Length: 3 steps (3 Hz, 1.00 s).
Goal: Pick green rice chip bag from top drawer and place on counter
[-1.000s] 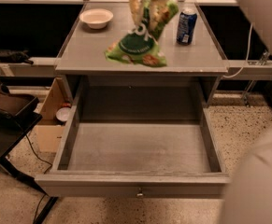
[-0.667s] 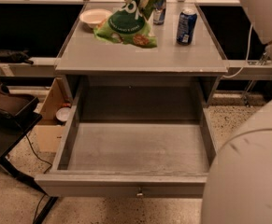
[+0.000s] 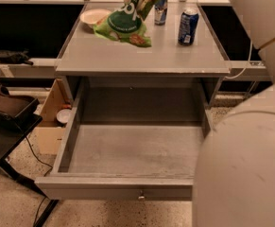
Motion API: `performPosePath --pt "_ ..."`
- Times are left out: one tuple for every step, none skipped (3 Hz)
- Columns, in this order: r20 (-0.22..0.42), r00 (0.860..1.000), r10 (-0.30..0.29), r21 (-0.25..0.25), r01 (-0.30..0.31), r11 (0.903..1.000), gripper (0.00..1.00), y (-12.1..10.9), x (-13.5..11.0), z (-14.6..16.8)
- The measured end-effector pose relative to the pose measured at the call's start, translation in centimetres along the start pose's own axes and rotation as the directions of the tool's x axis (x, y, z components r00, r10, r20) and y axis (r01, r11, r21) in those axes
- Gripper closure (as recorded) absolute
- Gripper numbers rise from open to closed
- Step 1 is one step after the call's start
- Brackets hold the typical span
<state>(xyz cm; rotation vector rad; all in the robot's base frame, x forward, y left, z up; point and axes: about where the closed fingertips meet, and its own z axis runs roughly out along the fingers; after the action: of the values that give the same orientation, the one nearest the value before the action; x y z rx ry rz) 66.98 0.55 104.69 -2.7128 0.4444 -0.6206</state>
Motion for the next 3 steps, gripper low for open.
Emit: performPosePath --pt "-0.005 0.999 0.038 0.109 -0.038 0.9933 1.0 -1.6 3.6 5.1" --pt "0.02 0.997 0.08 0.194 -0.082 0.9775 1.0 -3.1 6.6 11.5" --pt "0.035 0.995 0.092 0.202 -0.097 0.9746 0.85 -3.3 7.2 14.3"
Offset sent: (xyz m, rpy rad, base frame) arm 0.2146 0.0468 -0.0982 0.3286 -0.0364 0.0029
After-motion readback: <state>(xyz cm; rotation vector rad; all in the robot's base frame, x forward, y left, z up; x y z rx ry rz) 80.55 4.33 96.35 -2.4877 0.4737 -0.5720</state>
